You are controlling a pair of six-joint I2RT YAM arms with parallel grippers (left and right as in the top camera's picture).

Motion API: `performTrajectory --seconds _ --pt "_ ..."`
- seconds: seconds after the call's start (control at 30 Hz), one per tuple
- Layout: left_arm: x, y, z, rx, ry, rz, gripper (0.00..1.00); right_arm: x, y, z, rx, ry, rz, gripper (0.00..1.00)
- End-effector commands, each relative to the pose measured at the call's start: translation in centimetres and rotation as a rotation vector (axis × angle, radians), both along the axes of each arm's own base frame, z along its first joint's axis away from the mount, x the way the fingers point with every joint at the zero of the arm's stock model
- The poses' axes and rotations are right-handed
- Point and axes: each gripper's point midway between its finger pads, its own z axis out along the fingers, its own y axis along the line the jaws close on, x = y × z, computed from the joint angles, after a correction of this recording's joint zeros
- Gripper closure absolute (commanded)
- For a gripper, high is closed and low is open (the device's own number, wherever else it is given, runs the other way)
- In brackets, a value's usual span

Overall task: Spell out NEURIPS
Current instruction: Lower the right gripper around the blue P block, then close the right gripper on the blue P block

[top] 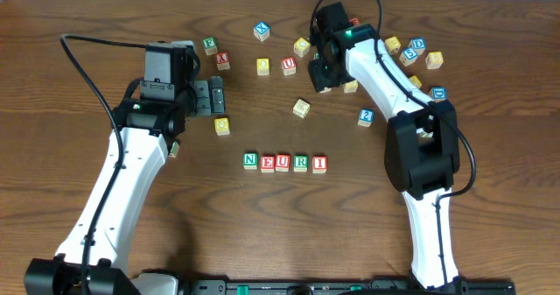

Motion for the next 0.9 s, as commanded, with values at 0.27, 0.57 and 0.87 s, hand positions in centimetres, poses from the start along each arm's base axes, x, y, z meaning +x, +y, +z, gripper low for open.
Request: performTrajectory --seconds 0.27,0.57,0.87 --pt "0.40 0.21 1.61 0.005 -0.041 0.000 0.00 0.20 0.07 -1.32 0.000 0.016 -0.014 0.50" --pt "0.40 0.21 1.61 0.005 -0.041 0.000 0.00 0.15 0.05 -1.36 -0.001 0.018 -0.014 0.55" --pt "0.40 0.21 1.61 0.005 -0.041 0.000 0.00 0.12 0.04 -1.37 -0.001 0.019 -0.014 0.58"
